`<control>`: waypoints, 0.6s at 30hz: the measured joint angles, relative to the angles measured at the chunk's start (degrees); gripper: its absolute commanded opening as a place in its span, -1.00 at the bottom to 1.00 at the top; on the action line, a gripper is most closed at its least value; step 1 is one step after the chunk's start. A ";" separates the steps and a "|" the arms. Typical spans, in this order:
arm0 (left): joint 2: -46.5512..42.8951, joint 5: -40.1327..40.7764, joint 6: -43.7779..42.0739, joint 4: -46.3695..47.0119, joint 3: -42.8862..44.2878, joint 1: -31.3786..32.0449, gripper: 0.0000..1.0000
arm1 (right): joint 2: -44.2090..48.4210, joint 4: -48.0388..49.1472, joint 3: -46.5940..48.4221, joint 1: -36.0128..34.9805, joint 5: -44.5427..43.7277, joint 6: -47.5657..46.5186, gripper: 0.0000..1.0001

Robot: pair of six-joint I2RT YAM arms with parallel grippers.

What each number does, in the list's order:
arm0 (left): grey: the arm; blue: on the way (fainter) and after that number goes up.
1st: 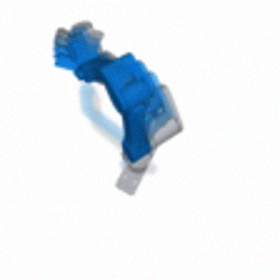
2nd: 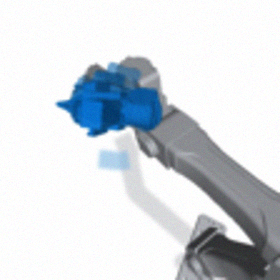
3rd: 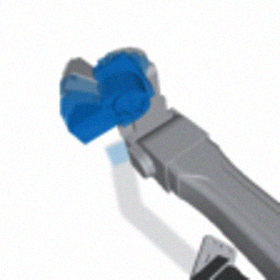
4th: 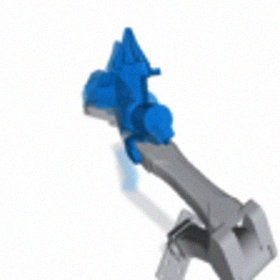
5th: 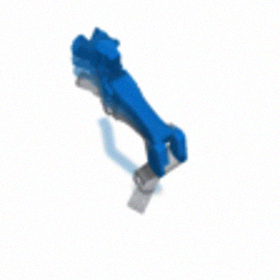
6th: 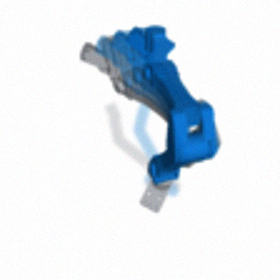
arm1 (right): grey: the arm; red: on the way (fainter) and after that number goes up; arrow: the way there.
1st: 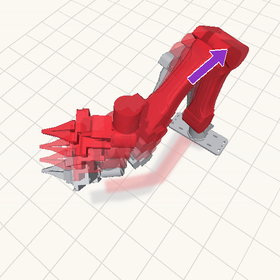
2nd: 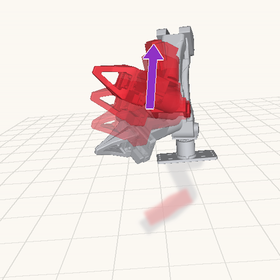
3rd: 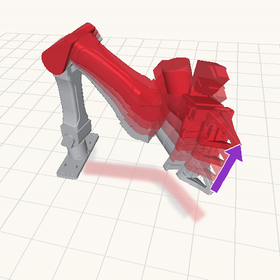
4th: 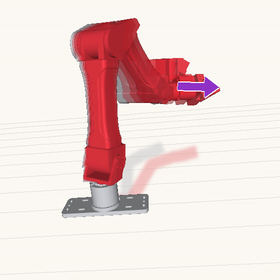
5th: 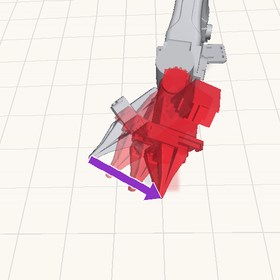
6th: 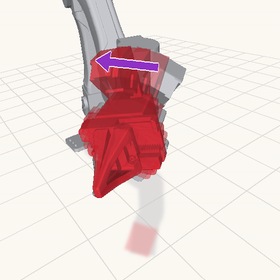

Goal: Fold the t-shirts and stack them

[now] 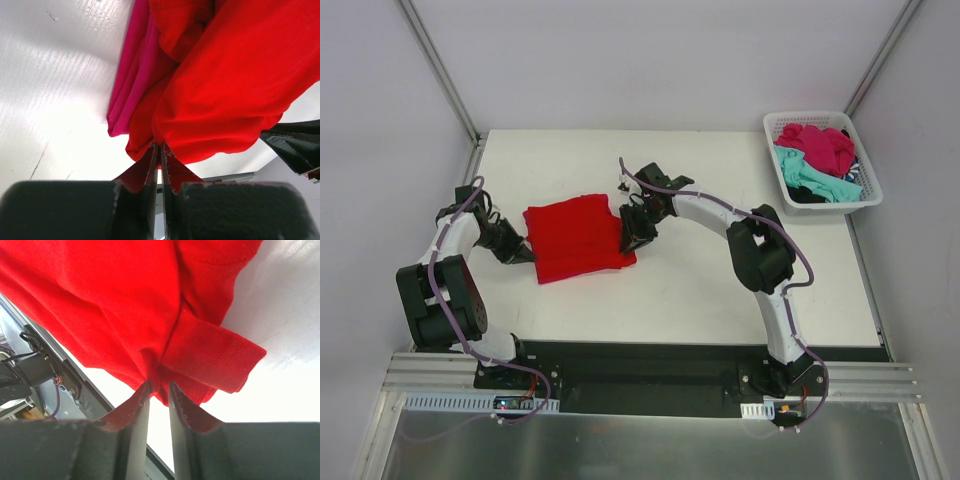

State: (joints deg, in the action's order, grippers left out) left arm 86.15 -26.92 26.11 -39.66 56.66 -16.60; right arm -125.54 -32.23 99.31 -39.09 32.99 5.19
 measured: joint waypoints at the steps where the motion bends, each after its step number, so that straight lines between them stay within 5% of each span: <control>1: -0.02 -0.04 0.02 0.04 -0.15 0.00 -0.77 | 0.02 -0.24 0.00 0.00 0.00 -0.02 -0.36; 7: -2.03 0.00 0.09 0.44 -2.08 0.00 -0.52 | 0.35 -1.14 -0.02 -0.20 -0.07 -0.33 -0.30; 18: -7.52 0.31 0.37 1.73 -5.14 0.70 -0.48 | 3.45 -0.66 -1.68 -1.51 -0.22 -0.11 -0.34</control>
State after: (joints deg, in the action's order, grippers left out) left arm 78.63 -26.61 26.48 -37.93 51.53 -15.90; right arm -122.08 -32.88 97.62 -40.60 32.77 5.08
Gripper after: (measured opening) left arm 0.262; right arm 0.336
